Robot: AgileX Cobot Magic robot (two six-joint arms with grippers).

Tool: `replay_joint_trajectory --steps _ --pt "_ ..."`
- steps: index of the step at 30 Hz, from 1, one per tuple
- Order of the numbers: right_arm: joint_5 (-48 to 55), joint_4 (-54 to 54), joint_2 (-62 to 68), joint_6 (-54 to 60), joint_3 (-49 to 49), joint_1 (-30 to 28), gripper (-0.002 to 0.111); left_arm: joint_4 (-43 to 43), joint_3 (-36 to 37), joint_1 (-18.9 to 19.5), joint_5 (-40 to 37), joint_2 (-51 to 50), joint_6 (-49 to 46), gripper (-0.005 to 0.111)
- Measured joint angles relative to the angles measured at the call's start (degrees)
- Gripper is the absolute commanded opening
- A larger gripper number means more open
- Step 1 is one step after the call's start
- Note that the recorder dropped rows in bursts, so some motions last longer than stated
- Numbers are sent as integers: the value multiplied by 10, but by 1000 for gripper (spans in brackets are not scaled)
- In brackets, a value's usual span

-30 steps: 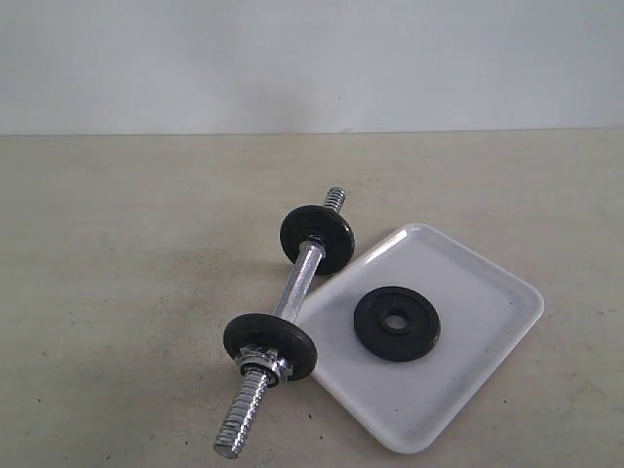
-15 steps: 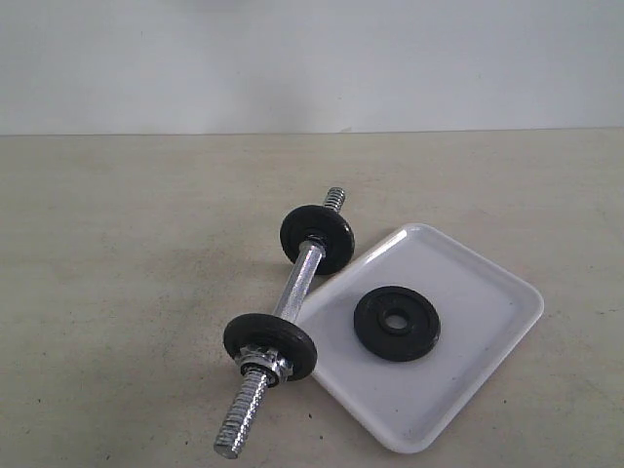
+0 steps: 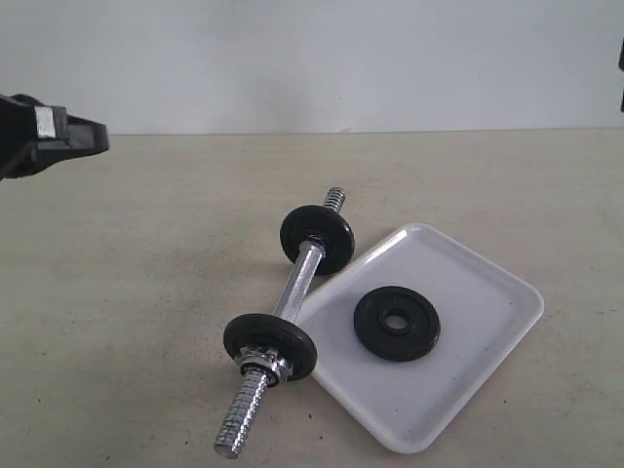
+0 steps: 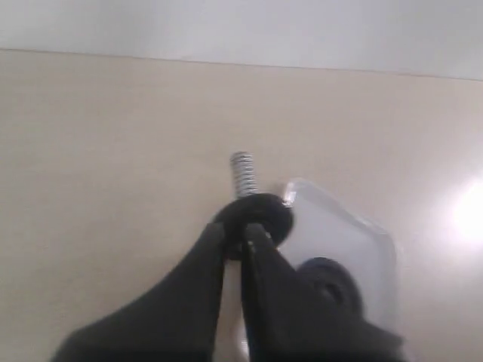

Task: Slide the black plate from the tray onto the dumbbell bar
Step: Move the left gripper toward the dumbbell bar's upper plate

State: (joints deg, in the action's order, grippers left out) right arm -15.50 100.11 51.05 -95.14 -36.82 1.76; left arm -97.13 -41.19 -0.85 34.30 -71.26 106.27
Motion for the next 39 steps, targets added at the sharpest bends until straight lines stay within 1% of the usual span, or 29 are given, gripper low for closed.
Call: replay_joint_trajectory --steps 1,2,3,5,6,7,9,10,12,16,17,19,20,26,29,33,36,39 --pt "-4 0 0 -3 0 0 51 8 -5 -1 28 0 -5 30" --pt "-6 0 0 -8 0 0 60 20 -8 -1 58 0 -13 40" --pt "-7 0 0 -12 0 0 65 29 -9 -1 88 0 -25 49" --pt "-8 0 0 -15 0 0 69 39 -10 -1 139 -1 -42 73" --pt "-8 0 0 -18 0 0 69 43 -10 -2 162 -3 -46 80" --pt "-8 0 0 -20 0 0 69 44 -10 -5 174 -6 -48 83" --pt "-9 0 0 -26 0 0 69 44 -10 -14 181 -10 -45 81" --pt "-12 0 0 -27 0 0 69 44 -10 -20 172 -12 -41 79" --pt "-20 0 0 -31 0 0 69 44 -10 -39 140 -18 -35 79" --pt "-34 0 0 -33 0 0 69 46 -11 -99 56 -38 -34 79" --pt "-35 0 0 -34 0 0 69 46 -13 -121 28 -49 -34 79" --pt "-36 0 0 -36 0 0 69 45 -20 -151 -13 -68 -34 79" --pt "-40 0 0 -36 0 0 69 43 -27 -172 -45 -86 -34 79" --pt "-57 0 0 -38 0 0 69 37 -78 -257 -177 -189 -34 79" --pt "-58 0 0 -45 0 0 69 33 -103 -283 -225 -234 -34 79" --pt "-58 0 0 -50 0 0 69 32 -136 -304 -262 -287 -34 79" --pt "-58 0 0 -55 0 0 69 31 -154 -316 -286 -320 -34 79" --pt "-58 0 0 -67 0 0 69 31 -165 -318 -299 -343 -34 79"
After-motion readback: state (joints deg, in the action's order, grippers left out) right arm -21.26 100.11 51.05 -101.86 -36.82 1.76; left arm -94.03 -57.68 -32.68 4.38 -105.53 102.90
